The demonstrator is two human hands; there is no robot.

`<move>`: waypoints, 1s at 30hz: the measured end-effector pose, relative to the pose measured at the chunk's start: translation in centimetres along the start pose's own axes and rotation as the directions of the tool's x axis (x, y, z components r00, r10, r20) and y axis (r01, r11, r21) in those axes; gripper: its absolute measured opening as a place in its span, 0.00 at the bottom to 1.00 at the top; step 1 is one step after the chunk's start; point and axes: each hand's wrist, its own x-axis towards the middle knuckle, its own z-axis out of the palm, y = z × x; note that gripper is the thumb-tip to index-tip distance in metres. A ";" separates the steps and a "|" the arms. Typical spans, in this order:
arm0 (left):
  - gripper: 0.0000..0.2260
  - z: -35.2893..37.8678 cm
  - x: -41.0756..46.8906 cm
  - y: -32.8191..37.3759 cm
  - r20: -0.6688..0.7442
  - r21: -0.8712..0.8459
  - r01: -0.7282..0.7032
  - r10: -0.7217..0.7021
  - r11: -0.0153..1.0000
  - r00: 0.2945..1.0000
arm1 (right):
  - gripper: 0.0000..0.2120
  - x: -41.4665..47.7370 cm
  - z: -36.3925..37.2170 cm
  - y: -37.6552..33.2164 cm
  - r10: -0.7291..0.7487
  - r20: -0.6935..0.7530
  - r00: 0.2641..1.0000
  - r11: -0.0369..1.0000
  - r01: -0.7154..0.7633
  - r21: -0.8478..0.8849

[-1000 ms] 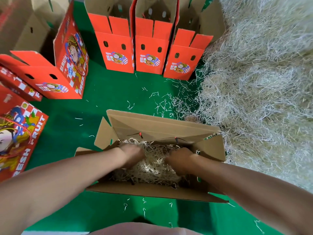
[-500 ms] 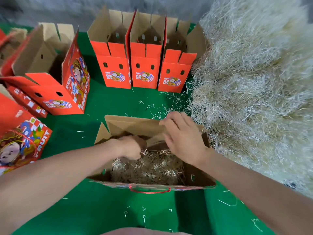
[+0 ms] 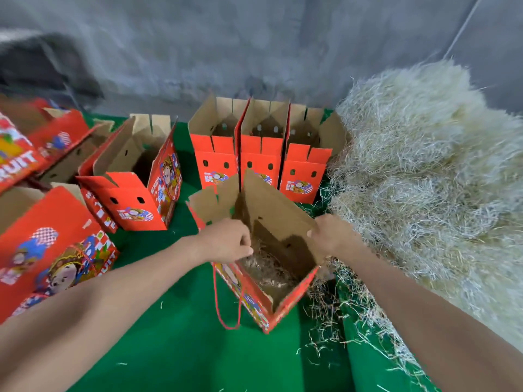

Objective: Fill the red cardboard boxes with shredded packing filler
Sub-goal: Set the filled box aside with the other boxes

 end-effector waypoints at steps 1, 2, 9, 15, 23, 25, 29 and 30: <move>0.11 0.1 0.0 -0.2 -0.086 0.027 0.044 -0.042 0.999 0.995 | 0.12 0.3 0.0 -0.4 0.031 -0.027 0.999 0.999 -0.030 0.032; 0.11 0.3 0.0 -0.4 -0.167 0.050 0.101 -0.091 0.994 0.982 | 0.11 0.5 0.0 -0.7 0.059 -0.044 0.997 0.995 -0.055 0.081; 0.27 2.6 1.1 0.1 -0.134 -0.683 0.285 -0.500 0.672 0.856 | 0.14 0.3 0.5 -2.5 0.107 0.093 0.990 0.889 -0.137 0.436; 0.10 3.2 2.4 0.0 -0.091 -0.731 0.286 -0.504 0.620 0.859 | 0.23 -0.1 2.2 -2.8 0.170 0.221 0.960 0.587 -0.279 0.760; 0.11 3.2 4.7 0.1 -0.114 -0.331 0.336 -0.390 0.882 0.914 | 0.24 0.7 4.6 -2.9 0.223 0.239 0.945 0.339 -0.306 0.890; 0.13 2.9 5.4 0.2 -0.105 -0.344 0.338 -0.394 0.876 0.913 | 0.23 1.3 4.6 -2.9 0.274 0.212 0.938 0.352 -0.303 0.886; 0.17 2.2 7.3 0.8 -0.030 -0.619 0.226 -0.310 0.752 0.950 | 0.22 2.3 4.0 -1.3 0.372 0.148 0.917 0.381 -0.295 0.876; 0.19 2.2 7.9 1.4 -0.018 -0.690 0.193 -0.283 0.697 0.959 | 0.22 2.6 3.7 -0.5 0.402 0.147 0.904 0.373 -0.308 0.875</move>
